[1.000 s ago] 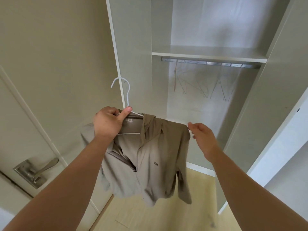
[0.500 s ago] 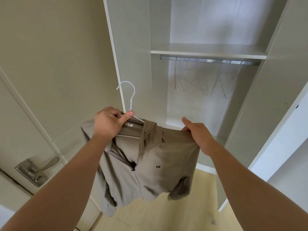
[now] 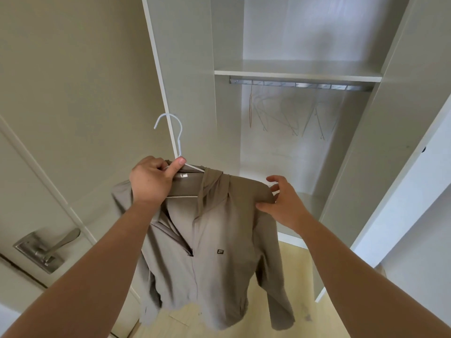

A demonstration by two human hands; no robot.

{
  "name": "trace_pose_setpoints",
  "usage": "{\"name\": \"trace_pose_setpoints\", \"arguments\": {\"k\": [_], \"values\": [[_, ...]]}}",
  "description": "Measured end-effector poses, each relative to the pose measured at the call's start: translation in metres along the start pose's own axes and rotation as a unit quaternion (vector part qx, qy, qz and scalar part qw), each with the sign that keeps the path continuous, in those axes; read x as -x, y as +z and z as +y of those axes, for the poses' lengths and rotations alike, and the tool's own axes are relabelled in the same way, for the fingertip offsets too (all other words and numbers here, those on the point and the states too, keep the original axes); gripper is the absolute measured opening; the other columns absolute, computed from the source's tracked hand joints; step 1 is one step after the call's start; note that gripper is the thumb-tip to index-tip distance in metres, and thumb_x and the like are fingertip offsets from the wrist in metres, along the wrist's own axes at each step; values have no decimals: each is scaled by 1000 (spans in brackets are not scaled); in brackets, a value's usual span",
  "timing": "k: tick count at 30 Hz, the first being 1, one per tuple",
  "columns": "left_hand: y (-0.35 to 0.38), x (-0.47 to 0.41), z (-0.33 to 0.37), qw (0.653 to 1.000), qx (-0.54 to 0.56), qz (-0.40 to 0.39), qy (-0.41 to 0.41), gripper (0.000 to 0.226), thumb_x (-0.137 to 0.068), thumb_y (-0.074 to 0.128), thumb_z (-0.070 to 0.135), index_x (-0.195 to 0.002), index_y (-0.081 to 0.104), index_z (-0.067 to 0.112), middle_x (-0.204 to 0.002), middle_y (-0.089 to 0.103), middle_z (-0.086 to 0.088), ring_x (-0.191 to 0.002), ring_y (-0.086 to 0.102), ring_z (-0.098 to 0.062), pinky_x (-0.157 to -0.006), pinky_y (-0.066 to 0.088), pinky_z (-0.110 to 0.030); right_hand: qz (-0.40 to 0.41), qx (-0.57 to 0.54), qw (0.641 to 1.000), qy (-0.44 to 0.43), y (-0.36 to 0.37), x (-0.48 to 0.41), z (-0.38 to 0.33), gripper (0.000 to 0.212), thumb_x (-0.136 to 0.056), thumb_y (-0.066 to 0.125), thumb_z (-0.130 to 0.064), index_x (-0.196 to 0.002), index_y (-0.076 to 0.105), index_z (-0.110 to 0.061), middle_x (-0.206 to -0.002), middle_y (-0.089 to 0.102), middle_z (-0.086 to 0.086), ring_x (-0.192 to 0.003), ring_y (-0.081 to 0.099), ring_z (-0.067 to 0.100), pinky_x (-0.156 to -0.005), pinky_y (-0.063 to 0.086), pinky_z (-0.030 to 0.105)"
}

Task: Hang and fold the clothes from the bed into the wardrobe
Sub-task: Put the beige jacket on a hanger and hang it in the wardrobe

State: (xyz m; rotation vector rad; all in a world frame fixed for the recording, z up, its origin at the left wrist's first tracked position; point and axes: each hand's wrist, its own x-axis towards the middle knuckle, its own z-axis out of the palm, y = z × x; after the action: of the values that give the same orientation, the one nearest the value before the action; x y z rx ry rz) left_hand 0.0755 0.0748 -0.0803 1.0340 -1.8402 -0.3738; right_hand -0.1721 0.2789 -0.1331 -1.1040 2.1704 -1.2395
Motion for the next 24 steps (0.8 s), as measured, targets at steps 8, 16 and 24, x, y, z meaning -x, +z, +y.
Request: {"name": "trace_pose_setpoints", "arguments": {"k": [8, 16, 24], "values": [[1, 2, 0, 998, 57, -11, -3, 57, -86, 72, 52, -53, 48, 12, -61, 47, -2, -65, 47, -21, -60, 32, -17, -74, 100, 992, 30, 3, 4, 6, 22, -85, 76, -45, -98, 71, -29, -93, 72, -9, -87, 67, 12, -78, 55, 29], [8, 11, -12, 979, 113, -18, -167, 82, -92, 38, 72, -67, 46, -6, -61, 43, -8, -57, 37, -19, -58, 32, -35, -198, -72, 977, 34, -2, 18, -4, 29, -73, 83, -7, -63, 59, -18, -65, 60, -2, -64, 59, 15, -65, 49, 27], [22, 11, -17, 974, 104, -53, -195, 31, -85, 67, 18, -72, 59, -10, -75, 60, -27, -66, 50, -29, -62, 45, -38, -400, -114, 909, 35, 17, 41, -37, 20, -90, 74, -40, -84, 69, -21, -94, 72, 3, -89, 67, 21, -85, 57, 36]]}}
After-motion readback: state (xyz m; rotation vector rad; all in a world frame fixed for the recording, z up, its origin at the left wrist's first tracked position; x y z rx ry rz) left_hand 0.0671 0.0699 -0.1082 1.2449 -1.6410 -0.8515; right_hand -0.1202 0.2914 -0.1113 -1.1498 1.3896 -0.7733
